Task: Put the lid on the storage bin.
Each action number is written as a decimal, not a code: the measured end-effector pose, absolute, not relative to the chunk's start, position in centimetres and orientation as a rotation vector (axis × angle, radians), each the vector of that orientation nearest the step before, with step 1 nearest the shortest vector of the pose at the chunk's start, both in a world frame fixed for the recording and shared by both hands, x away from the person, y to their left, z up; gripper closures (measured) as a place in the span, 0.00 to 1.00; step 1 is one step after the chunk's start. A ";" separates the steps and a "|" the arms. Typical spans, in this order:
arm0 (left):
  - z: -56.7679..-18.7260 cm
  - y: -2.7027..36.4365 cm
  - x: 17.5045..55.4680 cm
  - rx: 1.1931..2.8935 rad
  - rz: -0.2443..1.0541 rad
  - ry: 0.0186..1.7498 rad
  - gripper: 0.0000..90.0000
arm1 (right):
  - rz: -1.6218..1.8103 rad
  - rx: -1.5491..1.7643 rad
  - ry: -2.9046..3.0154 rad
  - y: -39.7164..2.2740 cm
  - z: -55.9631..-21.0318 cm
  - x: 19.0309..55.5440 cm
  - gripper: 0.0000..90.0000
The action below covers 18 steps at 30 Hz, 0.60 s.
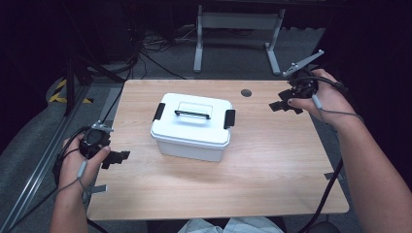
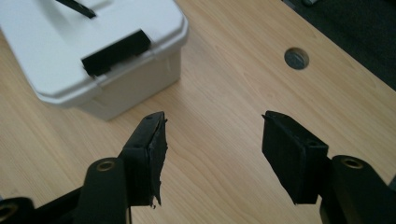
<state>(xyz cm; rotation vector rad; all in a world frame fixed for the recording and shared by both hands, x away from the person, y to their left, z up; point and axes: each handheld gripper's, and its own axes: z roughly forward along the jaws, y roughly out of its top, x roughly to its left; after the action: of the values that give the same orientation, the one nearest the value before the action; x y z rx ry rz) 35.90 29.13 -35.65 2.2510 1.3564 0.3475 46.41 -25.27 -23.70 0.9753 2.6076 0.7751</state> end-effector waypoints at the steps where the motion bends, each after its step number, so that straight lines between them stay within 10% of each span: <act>1: -35.7 29.2 36.0 2.255 0.343 1.359 0.20 | 0.768 0.986 2.604 -25.7 -23.9 46.4 0.45; 18: -35.7 30.1 35.2 2.181 0.375 1.389 0.21 | 0.722 1.208 2.536 -31.7 -29.7 46.1 0.38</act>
<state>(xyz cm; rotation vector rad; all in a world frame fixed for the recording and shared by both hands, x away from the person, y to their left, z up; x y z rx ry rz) 35.19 30.11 -35.70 2.1808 1.3888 0.3748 46.09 -31.65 -29.66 1.2077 2.5357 0.7218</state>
